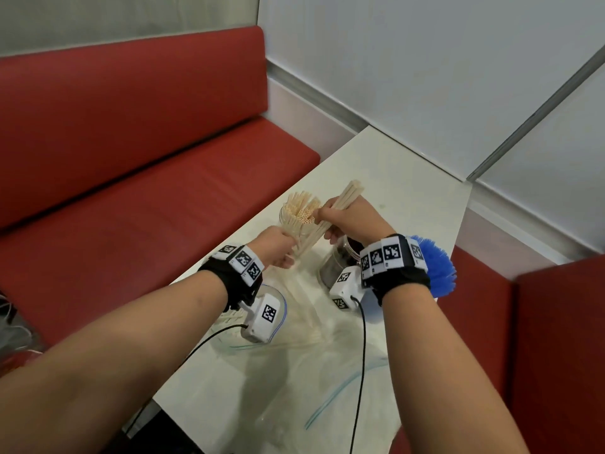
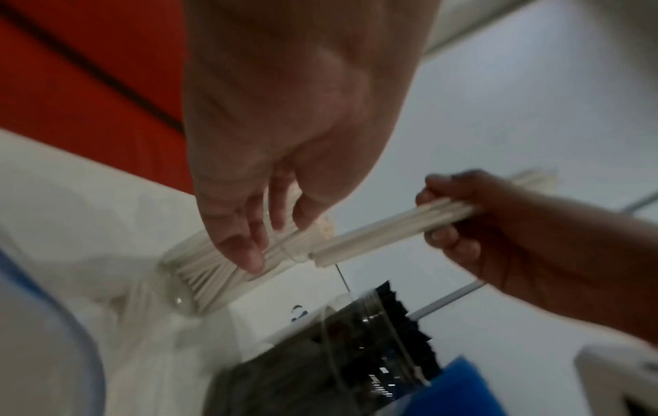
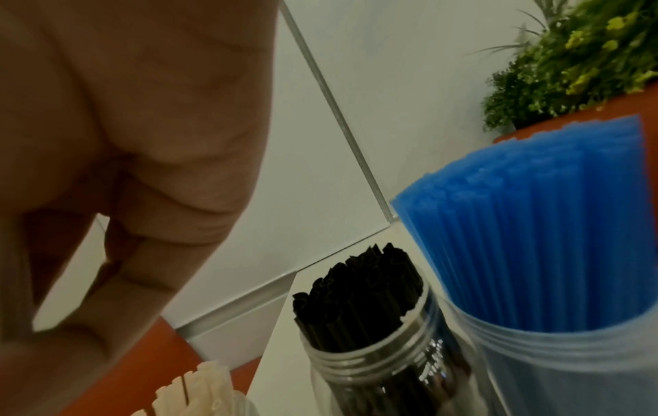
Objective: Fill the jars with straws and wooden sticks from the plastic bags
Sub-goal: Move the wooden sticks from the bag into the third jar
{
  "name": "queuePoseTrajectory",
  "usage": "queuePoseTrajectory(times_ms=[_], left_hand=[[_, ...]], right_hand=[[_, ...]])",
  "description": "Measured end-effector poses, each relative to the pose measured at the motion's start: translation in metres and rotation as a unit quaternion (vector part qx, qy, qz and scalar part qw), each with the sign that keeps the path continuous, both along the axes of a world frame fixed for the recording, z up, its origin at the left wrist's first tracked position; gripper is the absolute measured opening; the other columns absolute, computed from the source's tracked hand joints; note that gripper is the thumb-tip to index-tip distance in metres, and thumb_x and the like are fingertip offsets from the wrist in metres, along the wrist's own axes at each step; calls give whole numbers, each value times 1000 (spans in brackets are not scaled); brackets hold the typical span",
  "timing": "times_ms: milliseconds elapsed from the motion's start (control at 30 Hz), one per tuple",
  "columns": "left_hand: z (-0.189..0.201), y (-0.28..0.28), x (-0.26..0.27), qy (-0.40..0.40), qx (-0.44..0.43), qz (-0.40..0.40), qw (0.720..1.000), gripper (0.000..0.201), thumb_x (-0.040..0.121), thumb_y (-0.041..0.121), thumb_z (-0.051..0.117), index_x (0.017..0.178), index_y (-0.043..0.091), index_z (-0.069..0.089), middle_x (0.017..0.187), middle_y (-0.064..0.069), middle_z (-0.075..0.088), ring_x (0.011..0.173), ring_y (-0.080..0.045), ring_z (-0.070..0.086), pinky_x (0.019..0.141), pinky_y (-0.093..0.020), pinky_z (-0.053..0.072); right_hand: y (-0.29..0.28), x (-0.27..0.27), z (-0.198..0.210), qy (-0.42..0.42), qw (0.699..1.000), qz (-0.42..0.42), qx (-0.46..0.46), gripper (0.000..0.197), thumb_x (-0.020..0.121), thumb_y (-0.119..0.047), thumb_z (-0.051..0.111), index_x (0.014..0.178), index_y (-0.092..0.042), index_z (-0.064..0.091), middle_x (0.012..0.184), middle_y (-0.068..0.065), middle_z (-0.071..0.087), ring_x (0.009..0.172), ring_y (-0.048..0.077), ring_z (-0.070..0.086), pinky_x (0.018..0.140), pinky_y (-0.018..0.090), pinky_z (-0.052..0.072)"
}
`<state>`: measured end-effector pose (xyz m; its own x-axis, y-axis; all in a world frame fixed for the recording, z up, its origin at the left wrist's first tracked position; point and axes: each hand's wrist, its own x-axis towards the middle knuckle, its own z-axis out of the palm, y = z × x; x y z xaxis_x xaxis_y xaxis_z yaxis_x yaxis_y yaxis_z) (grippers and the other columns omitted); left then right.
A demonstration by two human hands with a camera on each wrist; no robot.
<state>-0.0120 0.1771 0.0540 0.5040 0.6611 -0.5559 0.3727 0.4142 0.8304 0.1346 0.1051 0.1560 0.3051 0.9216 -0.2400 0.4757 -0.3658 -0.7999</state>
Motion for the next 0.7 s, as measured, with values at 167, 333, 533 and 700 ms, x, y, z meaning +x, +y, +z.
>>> queuePoseTrajectory(times_ms=[167, 333, 533, 700], left_hand=[[-15, 30, 14, 119, 157, 51, 979, 59, 96, 35, 52, 146, 16, 28, 129, -18, 54, 111, -38, 61, 92, -49, 53], [-31, 47, 21, 103, 181, 21, 978, 71, 94, 46, 54, 153, 25, 21, 133, -14, 55, 110, -35, 62, 91, -46, 54], [-37, 52, 26, 50, 144, 10, 988, 49, 94, 42, 52, 141, 34, 41, 116, -8, 64, 88, -32, 69, 61, -37, 59], [-46, 47, 26, 40, 98, 19, 994, 57, 96, 51, 46, 148, 32, 31, 95, 2, 61, 61, -20, 63, 50, -27, 51]], right_hand=[[38, 14, -12, -14, 1000, -19, -10, 17, 82, -11, 70, 84, 6, 72, 76, 28, 71, 63, 35, 68, 70, 43, 60], [66, 25, -23, -12, 998, -58, 23, 19, 82, -12, 71, 84, 7, 70, 69, 22, 72, 59, 31, 69, 72, 47, 63], [81, 23, -46, -55, 994, -84, 52, 19, 84, -12, 69, 82, 6, 69, 71, 23, 71, 56, 28, 67, 78, 48, 60], [80, 8, -69, -129, 984, -90, 81, 34, 84, -31, 76, 111, -13, 65, 106, 10, 63, 100, 25, 60, 90, 38, 48]])
